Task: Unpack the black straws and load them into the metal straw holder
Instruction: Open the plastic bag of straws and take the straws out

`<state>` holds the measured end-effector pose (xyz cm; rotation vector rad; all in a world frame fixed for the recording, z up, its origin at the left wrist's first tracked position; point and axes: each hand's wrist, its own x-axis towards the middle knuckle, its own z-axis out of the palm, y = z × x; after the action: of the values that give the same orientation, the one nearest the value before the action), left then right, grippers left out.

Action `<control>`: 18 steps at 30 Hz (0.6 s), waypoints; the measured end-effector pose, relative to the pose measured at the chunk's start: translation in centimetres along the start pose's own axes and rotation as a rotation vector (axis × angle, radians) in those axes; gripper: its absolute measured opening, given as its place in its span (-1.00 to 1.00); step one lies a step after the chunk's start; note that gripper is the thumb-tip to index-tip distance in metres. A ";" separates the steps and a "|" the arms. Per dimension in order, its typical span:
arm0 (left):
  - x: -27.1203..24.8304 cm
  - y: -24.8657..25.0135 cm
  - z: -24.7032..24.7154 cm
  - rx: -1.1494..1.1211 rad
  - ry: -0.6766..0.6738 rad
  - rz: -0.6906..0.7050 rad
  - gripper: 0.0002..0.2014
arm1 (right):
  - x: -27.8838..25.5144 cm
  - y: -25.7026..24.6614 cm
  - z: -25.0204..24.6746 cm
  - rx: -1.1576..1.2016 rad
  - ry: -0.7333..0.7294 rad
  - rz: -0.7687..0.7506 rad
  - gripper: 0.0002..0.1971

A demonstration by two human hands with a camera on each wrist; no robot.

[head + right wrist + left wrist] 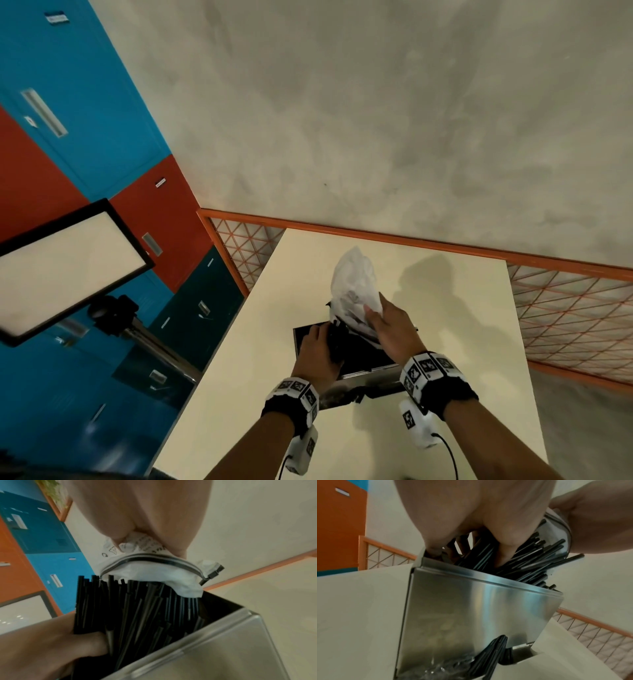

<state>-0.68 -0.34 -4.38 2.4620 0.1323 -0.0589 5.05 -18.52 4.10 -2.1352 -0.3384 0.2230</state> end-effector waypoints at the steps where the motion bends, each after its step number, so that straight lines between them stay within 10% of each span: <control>1: 0.0 0.0 0.1 0.037 -0.027 -0.016 -0.45 | -0.1 0.2 0.0 -0.004 0.003 0.016 -0.65; 18: -1.1 0.4 -0.6 -0.103 -0.166 -0.042 -0.03 | 0.2 -0.6 -4.5 0.205 0.227 0.110 -0.58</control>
<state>-1.76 -0.38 -3.61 2.3401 0.1121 -0.2669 6.45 -21.65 7.11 -1.9536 -0.0624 0.0729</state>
